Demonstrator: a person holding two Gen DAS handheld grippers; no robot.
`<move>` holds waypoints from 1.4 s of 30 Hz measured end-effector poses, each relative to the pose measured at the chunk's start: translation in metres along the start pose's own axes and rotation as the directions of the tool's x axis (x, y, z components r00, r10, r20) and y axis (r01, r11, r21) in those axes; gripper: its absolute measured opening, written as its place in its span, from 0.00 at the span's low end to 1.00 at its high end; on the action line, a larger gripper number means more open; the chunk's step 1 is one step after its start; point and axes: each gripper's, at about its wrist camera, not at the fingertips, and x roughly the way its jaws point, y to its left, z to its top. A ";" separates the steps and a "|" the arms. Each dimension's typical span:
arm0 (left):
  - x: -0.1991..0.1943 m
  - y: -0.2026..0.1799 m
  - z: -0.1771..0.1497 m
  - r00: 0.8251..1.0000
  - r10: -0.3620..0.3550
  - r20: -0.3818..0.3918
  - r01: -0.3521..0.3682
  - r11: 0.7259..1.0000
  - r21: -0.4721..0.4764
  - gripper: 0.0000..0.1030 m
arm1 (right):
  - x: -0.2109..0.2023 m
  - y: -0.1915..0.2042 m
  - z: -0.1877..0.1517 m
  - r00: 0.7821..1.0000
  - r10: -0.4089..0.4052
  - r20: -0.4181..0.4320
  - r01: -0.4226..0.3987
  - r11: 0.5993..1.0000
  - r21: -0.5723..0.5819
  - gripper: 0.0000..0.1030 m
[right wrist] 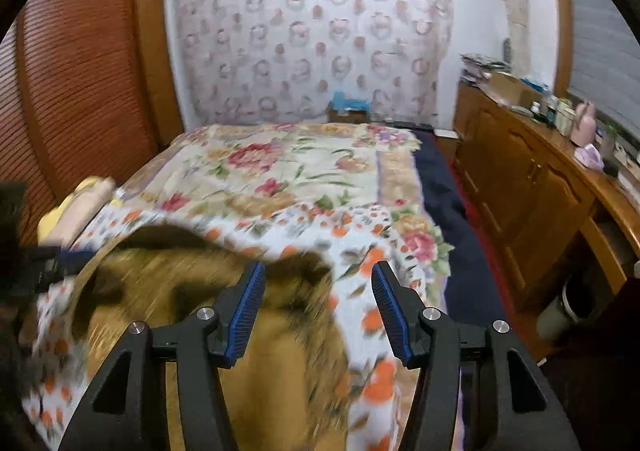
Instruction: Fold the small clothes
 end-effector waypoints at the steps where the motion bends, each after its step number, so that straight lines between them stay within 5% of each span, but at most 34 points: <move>1: -0.005 -0.001 -0.001 1.000 -0.005 0.010 0.005 1.000 0.011 0.83 | -0.007 0.010 -0.010 1.000 0.013 -0.013 -0.014 1.000 -0.016 0.56; 12: -0.043 -0.003 -0.022 0.998 0.040 0.052 -0.042 0.998 0.050 0.83 | -0.038 0.085 -0.107 0.974 0.112 -0.195 -0.127 0.990 -0.062 0.56; 20: -0.051 -0.003 -0.046 0.998 0.042 0.043 -0.044 0.999 0.031 0.83 | -0.038 0.105 -0.132 0.950 0.162 -0.268 -0.189 0.979 -0.080 0.56; 31: -0.042 -0.010 -0.057 0.999 0.042 0.006 -0.042 0.998 0.039 0.83 | -0.037 0.126 -0.150 0.957 0.121 -0.265 -0.184 0.956 -0.227 0.55; 36: -0.042 -0.010 -0.057 0.999 0.042 0.005 -0.042 0.998 0.040 0.83 | -0.037 0.108 -0.156 0.965 0.108 -0.237 -0.166 0.957 -0.239 0.10; 39: -0.040 -0.012 -0.058 0.999 0.044 0.001 -0.044 0.998 0.042 0.83 | -0.038 0.099 -0.150 0.964 0.124 -0.234 -0.174 0.962 -0.209 0.05; 42: -0.035 -0.014 -0.058 0.998 0.054 -0.009 -0.054 0.997 0.048 0.83 | -0.052 0.089 -0.125 0.983 0.126 -0.137 -0.152 0.967 -0.204 0.05</move>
